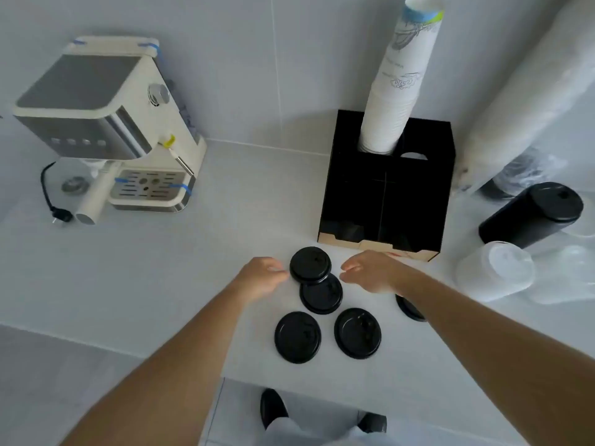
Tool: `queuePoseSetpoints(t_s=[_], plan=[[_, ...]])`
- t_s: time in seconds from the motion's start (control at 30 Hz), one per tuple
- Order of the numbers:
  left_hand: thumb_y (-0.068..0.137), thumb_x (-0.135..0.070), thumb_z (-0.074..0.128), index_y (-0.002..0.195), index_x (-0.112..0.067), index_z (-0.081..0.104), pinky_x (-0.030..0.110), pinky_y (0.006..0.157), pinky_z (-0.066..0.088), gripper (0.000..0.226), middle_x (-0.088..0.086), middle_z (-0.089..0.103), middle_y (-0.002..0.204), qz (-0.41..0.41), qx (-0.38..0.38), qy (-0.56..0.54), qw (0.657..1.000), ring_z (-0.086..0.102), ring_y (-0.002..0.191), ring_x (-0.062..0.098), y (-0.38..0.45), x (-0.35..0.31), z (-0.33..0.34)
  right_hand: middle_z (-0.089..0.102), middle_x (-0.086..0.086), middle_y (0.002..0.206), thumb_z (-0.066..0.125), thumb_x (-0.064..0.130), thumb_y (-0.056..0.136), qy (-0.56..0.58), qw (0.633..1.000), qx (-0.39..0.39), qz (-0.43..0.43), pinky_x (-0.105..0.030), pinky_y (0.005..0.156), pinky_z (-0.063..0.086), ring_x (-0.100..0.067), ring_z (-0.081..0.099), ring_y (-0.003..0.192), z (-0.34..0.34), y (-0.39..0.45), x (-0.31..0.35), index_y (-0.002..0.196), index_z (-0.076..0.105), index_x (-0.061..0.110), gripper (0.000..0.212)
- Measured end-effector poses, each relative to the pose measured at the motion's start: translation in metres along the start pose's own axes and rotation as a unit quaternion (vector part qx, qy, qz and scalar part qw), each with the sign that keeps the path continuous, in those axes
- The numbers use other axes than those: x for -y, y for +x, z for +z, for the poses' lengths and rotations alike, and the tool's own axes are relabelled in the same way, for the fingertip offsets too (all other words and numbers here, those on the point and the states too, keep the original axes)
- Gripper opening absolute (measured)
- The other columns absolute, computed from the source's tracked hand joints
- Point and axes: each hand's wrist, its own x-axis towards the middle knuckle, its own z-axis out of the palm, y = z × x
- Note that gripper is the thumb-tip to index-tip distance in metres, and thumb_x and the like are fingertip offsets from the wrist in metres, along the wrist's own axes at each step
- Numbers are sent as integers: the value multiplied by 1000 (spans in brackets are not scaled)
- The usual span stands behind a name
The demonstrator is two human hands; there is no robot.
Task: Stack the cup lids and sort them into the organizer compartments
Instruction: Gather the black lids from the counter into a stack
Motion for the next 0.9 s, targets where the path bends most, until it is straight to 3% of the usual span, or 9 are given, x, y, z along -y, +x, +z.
queuePoseSetpoints(t_s=[0.13, 0.17, 0.2, 0.27, 0.43, 0.63, 0.73, 0.8, 0.9], plan=[[75, -31, 66, 99, -11, 70, 32, 83, 48, 32, 12, 68, 96, -4, -29, -66, 997, 66, 93, 28, 8, -3, 10, 51, -2, 150, 56, 36, 96, 58, 998, -27, 7, -34, 114, 37, -21, 47, 137, 18, 10, 8, 147, 47, 19, 55], [73, -33, 65, 86, -15, 69, 32, 77, 44, 22, 14, 64, 87, 1, -36, -81, 996, 63, 83, 31, 8, -7, 13, 50, -2, 151, 55, 35, 96, 64, 997, -31, 11, -34, 114, 36, -22, 46, 138, 21, 13, 9, 148, 45, 18, 56], [71, -33, 62, 67, -22, 57, 32, 69, 37, 12, 13, 52, 74, 5, -40, -82, 996, 52, 70, 26, 7, -12, 15, 50, -3, 152, 55, 34, 96, 69, 997, -36, 18, -35, 115, 35, -22, 45, 139, 23, 16, 10, 149, 44, 18, 56], [69, -30, 57, 55, -23, 29, 36, 65, 24, 32, 8, 29, 67, 21, -46, -91, 995, 30, 67, 23, 9, -17, 17, 50, -4, 152, 55, 32, 95, 84, 995, -41, 23, -38, 116, 35, -24, 45, 139, 24, 20, 14, 148, 46, 17, 55], [71, -24, 55, 56, -22, 19, 36, 63, 18, 39, 2, 19, 62, 24, -39, -124, 991, 21, 66, 23, 10, -24, 23, 69, -13, 122, 53, 22, 91, 139, 989, -58, 16, -41, 95, 52, -30, 64, 111, 27, 27, 16, 116, 69, 12, 32], [68, -25, 58, 55, -19, 29, 34, 69, 31, 32, 10, 26, 68, 11, -60, -171, 983, 28, 67, 23, 10, -22, 25, 72, -5, 115, 54, 18, 90, 206, 975, -81, 13, -33, 88, 52, -24, 66, 105, 26, 27, 14, 118, 72, 22, 33], [78, -19, 63, 66, -15, 60, 34, 69, 49, 12, 5, 51, 60, -1, -58, -188, 980, 46, 56, 23, 0, -23, 23, 72, 2, 113, 54, 17, 90, 255, 962, -95, 19, -31, 89, 51, -19, 64, 103, 28, 20, 11, 117, 73, 25, 34], [82, -17, 66, 82, -17, 71, 36, 78, 59, 5, 9, 68, 76, -2, -54, -203, 978, 62, 64, 23, -7, -24, 23, 73, 2, 109, 55, 16, 90, 289, 952, -101, 31, -38, 91, 55, -18, 64, 96, 30, 12, 10, 113, 75, 23, 32], [80, -19, 68, 82, -18, 72, 40, 82, 60, 4, 15, 73, 88, 5, -49, -189, 981, 71, 78, 30, -18, -24, 27, 72, 1, 111, 58, 15, 92, 323, 939, -115, 39, -38, 89, 59, -21, 69, 94, 36, 5, 7, 116, 72, 22, 28]])
